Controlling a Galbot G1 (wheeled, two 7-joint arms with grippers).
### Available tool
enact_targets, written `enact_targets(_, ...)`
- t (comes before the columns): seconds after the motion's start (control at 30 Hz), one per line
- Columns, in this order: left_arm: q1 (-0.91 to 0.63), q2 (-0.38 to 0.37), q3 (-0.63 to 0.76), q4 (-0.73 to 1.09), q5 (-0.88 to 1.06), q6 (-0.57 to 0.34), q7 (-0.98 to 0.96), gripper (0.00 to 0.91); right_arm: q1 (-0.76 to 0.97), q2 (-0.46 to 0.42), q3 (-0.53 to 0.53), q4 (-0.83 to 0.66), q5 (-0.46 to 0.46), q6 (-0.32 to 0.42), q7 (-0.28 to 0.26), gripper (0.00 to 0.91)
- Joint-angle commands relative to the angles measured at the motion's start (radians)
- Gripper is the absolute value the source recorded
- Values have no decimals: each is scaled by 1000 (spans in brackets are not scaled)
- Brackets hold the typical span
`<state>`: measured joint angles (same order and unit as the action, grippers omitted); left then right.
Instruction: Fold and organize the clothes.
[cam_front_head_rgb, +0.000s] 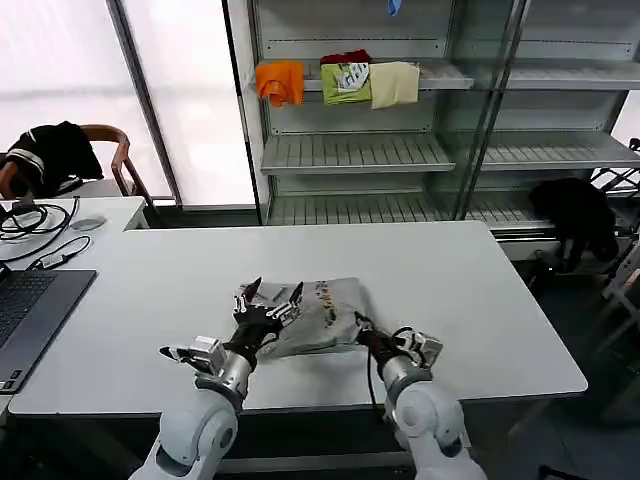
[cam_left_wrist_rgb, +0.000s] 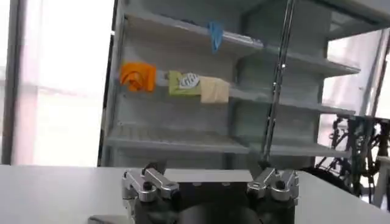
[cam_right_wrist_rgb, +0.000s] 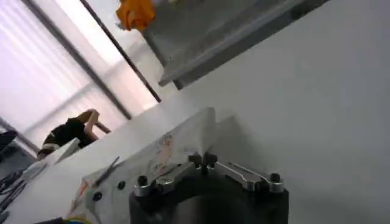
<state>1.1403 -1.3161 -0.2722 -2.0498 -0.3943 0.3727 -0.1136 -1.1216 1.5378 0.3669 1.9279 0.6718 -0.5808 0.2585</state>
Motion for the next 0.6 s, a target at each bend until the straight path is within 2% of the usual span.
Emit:
enact_targets(0.03, 13, -1, 14, -14, 15, 33, -2, 907, -62, -139, 118, 81, 19, 0, -14, 0)
enact_targets(0.07, 12, -1, 15, -16, 15, 34, -2, 907, -66, -138, 120, 80, 14, 0, -21, 0)
enact_targets(0.1, 12, -2, 16, -18, 15, 37, -2, 907, -70, -137, 124, 79, -9, 0, -32, 343)
enact_targets(0.13, 13, -3, 18, -22, 16, 41, -2, 907, -74, -136, 124, 79, -9, 0, -39, 907)
enact_targets(0.2, 16, -3, 18, -25, 19, 44, -1, 907, -89, -126, 119, 65, -146, 2, -99, 907)
enact_targets(0.23, 18, -3, 18, -26, 20, 44, 1, 907, -96, -108, 120, 58, -262, 3, -138, 907)
enact_targets(0.27, 20, -3, 17, -27, 21, 44, 2, 907, -99, -94, 120, 58, -328, 4, -152, 907)
enact_targets(0.3, 22, -3, 14, -29, 24, 42, 4, 907, -107, -68, 125, 61, -453, 15, -199, 907)
enact_targets(0.37, 24, -2, 8, -30, 29, 34, 11, 907, -120, -66, 121, 69, -577, 52, -222, 907)
enact_targets(0.4, 23, -1, -3, -30, 29, 16, 22, 907, -136, -95, 116, 84, -762, 124, -245, 907)
enact_targets(0.43, 22, 1, -13, -30, 28, 1, 32, 907, -145, -103, 120, 91, -878, 192, -252, 907)
enact_targets(0.5, 22, 8, -31, -29, 28, -38, 40, 907, -147, -104, 157, 101, -1073, 270, -263, 907)
enact_targets(0.57, 24, 11, -78, -25, 19, -42, 58, 907, -138, -119, 189, 109, -1063, 275, -241, 907)
enact_targets(0.6, 25, 14, -108, -23, 1, -41, 70, 907, -131, -137, 213, 108, -1029, 270, -246, 907)
